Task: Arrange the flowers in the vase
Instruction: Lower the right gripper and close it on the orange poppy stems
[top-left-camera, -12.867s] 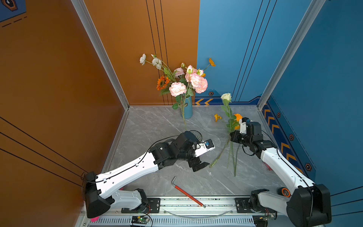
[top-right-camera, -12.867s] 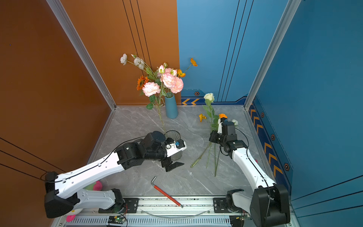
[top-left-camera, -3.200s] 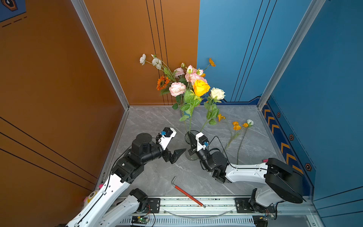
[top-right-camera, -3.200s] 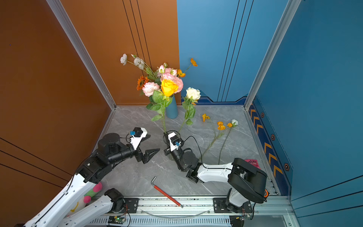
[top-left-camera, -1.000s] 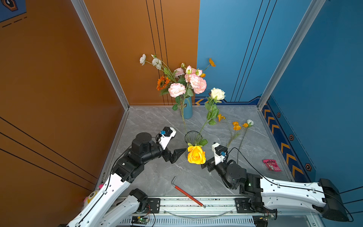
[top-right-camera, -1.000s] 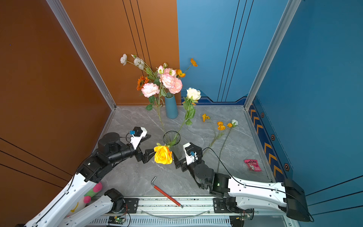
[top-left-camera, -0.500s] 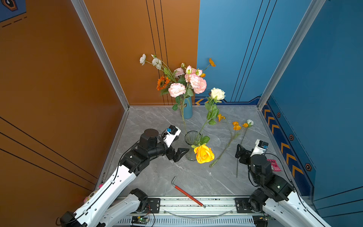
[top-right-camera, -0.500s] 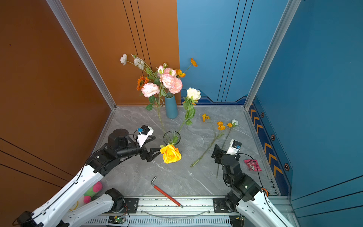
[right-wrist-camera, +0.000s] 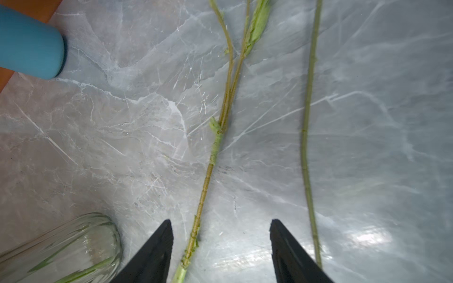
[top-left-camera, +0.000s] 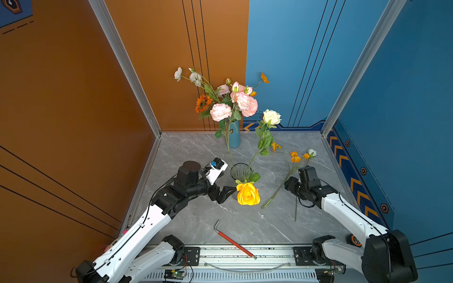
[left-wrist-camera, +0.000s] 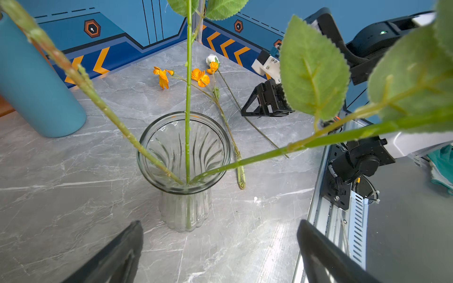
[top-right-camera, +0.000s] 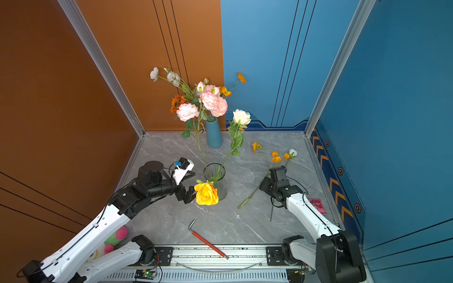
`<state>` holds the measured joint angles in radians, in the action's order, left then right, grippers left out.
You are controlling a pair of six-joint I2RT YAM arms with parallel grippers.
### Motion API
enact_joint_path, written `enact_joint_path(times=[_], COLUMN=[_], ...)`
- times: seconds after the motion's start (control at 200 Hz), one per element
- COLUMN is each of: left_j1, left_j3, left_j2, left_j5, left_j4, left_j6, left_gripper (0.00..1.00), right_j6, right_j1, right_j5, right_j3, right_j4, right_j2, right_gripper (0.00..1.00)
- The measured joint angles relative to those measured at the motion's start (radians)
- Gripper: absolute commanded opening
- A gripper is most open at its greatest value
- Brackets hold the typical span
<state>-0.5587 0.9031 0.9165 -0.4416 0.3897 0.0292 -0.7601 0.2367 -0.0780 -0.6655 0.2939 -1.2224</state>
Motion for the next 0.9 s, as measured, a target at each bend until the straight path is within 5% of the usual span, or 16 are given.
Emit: enact_joint_path(times=[0.896], left_j1=[-0.012], left_j3=[0.000], left_j2=[-0.008], left_j5=[0.022], left_j4=[0.003], left_j6=[0.007], left_gripper=[0.98], right_j6=[-0.121], right_j1=[-0.022], right_j5=[-0.062], right_j3=[-0.006], right_j4=[-0.315], right_j2=[-0.330], right_gripper=[0.31])
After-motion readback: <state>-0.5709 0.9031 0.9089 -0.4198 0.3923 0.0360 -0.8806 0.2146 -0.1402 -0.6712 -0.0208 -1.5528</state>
